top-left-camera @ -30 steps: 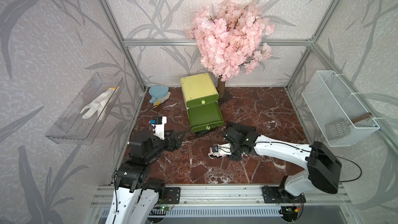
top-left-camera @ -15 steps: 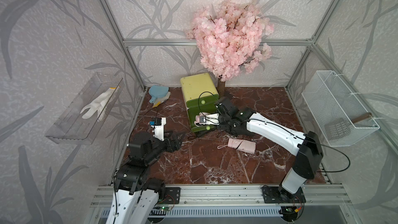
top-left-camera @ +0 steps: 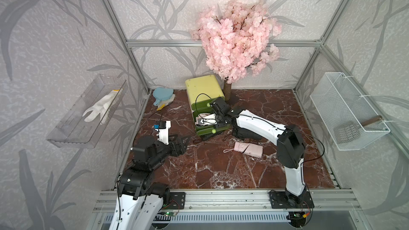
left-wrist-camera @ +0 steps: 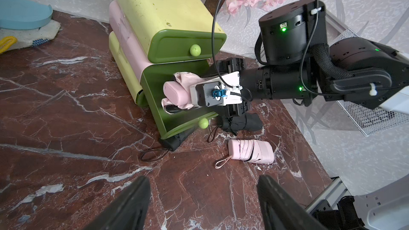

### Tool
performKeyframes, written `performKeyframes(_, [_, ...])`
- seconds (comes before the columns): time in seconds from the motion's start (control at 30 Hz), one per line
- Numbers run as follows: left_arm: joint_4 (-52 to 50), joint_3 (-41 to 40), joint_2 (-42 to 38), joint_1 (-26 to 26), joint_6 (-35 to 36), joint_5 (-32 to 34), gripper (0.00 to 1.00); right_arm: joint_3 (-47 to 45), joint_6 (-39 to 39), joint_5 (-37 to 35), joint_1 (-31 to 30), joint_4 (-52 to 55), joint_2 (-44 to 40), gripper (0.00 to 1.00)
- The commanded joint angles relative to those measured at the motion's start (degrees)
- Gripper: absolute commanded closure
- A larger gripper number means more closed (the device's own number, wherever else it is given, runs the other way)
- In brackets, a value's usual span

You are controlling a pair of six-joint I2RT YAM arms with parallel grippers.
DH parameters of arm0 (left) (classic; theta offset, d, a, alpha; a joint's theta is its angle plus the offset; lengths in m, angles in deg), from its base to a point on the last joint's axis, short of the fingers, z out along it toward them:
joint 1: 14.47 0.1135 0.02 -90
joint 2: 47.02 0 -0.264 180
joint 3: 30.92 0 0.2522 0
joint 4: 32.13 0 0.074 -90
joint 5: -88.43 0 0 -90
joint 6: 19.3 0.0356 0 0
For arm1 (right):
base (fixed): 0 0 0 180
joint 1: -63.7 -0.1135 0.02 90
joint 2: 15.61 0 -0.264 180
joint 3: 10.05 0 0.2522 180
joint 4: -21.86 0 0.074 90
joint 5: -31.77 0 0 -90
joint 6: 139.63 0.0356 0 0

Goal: Place the umbrella in the drawer by color
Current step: Place the umbrella in the drawer.

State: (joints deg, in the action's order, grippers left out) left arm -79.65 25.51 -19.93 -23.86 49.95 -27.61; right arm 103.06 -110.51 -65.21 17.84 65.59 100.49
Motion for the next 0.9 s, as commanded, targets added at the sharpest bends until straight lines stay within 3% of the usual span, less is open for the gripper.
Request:
performKeyframes(0.0, [1.5,-0.5,-0.1,-0.4,-0.4,-0.3,0.2,2.1,0.1,-2.0,-0.1,-3.4,1.0,0.28])
performKeyframes(0.17, [1.5,-0.6,-0.1,-0.5,-0.5,-0.3,0.2,3.2,1.6,-2.6,-0.4,-2.1,-0.4,0.24])
performKeyframes(0.43, [1.3,-0.5,0.5,-0.5,-0.5,0.3,0.2,-0.9,5.9,-2.7,-1.4,-0.8,-11.2,0.23])
performKeyframes(0.87, [2.0,-0.8,1.6,-0.5,-0.7,-1.9,0.19,-29.9,22.1,-1.7,-2.8,11.0,-40.7,0.21])
